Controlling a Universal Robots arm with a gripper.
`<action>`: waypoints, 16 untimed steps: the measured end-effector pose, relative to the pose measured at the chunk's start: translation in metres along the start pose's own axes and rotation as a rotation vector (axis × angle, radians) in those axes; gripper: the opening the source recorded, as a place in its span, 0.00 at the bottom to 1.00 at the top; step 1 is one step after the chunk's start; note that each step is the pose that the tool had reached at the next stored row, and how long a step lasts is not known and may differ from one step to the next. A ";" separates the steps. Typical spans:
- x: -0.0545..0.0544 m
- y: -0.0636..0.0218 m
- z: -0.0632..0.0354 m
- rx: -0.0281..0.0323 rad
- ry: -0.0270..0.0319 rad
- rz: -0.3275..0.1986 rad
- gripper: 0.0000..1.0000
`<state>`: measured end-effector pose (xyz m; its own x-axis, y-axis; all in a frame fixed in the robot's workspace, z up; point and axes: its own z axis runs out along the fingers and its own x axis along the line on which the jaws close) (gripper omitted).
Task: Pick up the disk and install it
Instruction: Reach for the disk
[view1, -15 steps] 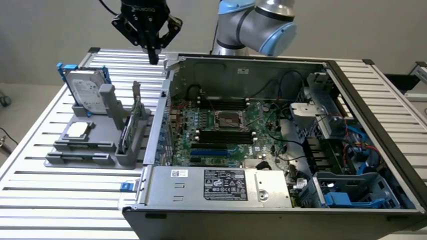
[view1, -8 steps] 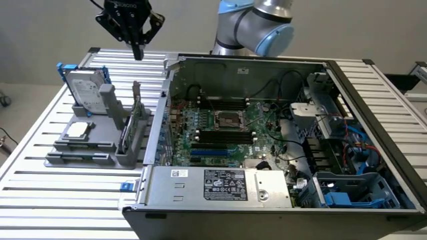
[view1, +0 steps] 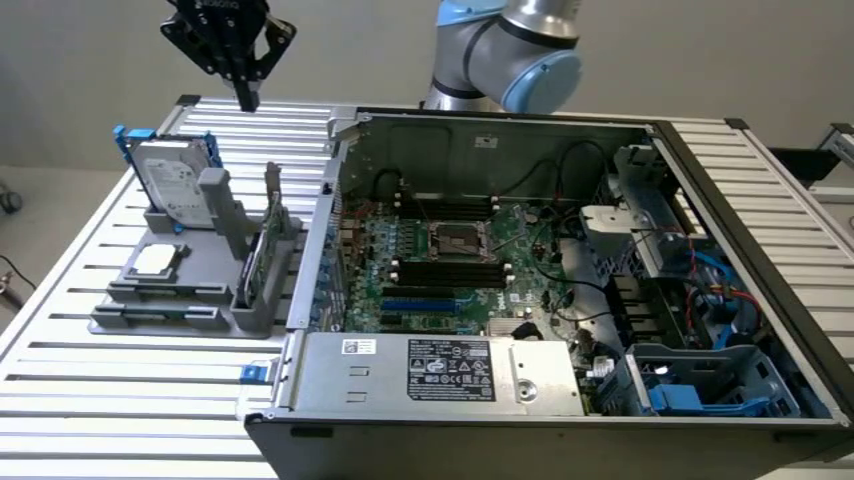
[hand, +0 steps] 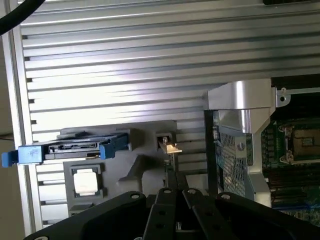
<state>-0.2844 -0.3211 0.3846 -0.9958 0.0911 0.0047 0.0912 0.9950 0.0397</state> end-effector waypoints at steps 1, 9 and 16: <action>0.005 0.0012 0.0002 0.0004 0.0007 0.000 0.11; 0.042 0.0078 0.0018 0.0086 0.0164 0.001 0.11; 0.074 0.0093 0.0046 0.0171 0.0328 0.001 0.11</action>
<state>-0.3573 -0.3050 0.3808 -0.9951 0.0914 0.0375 0.0923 0.9955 0.0225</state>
